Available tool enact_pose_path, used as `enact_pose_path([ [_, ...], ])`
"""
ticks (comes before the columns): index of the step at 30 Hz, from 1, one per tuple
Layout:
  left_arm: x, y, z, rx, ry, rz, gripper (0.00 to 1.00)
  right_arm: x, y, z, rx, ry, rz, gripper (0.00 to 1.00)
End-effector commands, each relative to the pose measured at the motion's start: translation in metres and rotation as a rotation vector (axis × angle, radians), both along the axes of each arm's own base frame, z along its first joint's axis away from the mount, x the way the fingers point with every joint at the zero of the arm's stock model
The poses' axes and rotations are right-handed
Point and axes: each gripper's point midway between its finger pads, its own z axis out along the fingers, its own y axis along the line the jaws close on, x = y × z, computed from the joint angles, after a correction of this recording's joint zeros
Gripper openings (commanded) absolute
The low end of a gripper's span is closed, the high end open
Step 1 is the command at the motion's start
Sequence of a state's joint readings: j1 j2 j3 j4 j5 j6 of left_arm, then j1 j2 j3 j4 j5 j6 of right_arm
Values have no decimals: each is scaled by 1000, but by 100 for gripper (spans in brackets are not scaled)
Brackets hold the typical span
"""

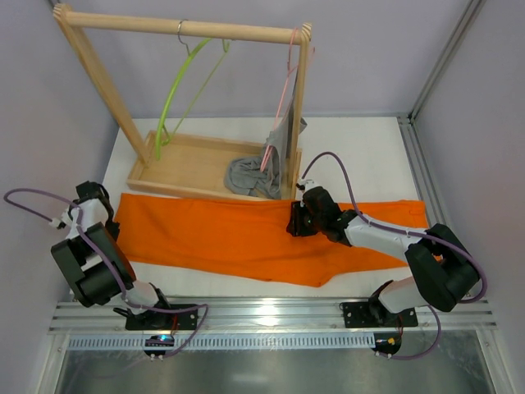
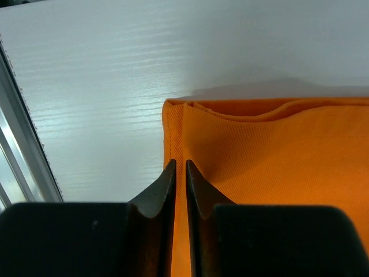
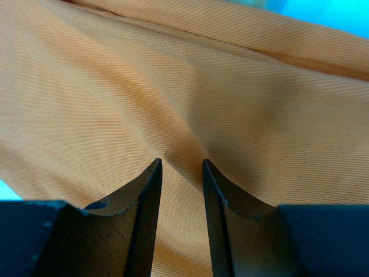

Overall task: Place the trousers on the hanger
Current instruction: Fold the trousers

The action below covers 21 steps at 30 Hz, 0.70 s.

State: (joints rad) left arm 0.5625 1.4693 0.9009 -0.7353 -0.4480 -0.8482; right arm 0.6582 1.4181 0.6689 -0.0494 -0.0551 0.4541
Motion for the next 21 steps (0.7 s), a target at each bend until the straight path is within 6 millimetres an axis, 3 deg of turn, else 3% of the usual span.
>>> enact_pose_path([
  [1, 0, 3, -10, -3, 15, -2, 11, 8, 5, 16, 45, -58, -1, 38],
  [13, 1, 6, -24, -14, 57, -26, 22, 7, 4, 15, 40, -56, -3, 38],
  [21, 7, 8, -27, -18, 53, -46, 20, 7, 3, 14, 39, -56, -6, 38],
])
